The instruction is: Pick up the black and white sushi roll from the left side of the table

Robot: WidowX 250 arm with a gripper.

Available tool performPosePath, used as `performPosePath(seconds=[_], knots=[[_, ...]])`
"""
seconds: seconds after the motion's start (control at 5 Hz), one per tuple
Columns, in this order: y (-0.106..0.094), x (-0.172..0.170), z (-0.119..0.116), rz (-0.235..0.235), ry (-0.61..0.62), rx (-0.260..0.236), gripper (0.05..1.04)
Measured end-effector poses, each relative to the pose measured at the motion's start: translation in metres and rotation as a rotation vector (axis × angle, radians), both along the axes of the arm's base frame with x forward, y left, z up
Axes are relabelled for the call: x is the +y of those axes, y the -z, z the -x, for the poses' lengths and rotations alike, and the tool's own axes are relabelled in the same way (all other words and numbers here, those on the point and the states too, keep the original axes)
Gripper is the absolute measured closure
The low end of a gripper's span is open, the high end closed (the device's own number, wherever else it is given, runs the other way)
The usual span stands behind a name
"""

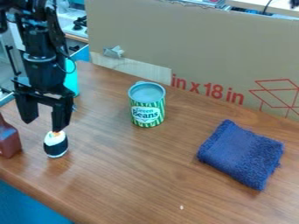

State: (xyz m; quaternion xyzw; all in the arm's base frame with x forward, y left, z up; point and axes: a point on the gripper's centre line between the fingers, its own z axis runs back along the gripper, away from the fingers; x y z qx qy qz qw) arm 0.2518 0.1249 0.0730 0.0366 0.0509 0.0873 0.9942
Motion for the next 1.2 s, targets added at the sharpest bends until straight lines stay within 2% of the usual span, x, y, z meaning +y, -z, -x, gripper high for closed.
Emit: performPosePath(seconds=[0.2,0.6,0.8,1.0,1.2], knots=[[0.002,-0.003,-0.001,0.010,0.005,0.001,0.083],[0.026,-0.006,0.002,-0.001,-0.018,0.097,0.083],[0.034,-0.004,0.001,-0.007,-0.028,0.120,0.083],[0.045,0.003,0.004,-0.051,-0.070,0.167,0.137],[0.045,0.005,0.006,-0.071,-0.093,0.173,0.406]])
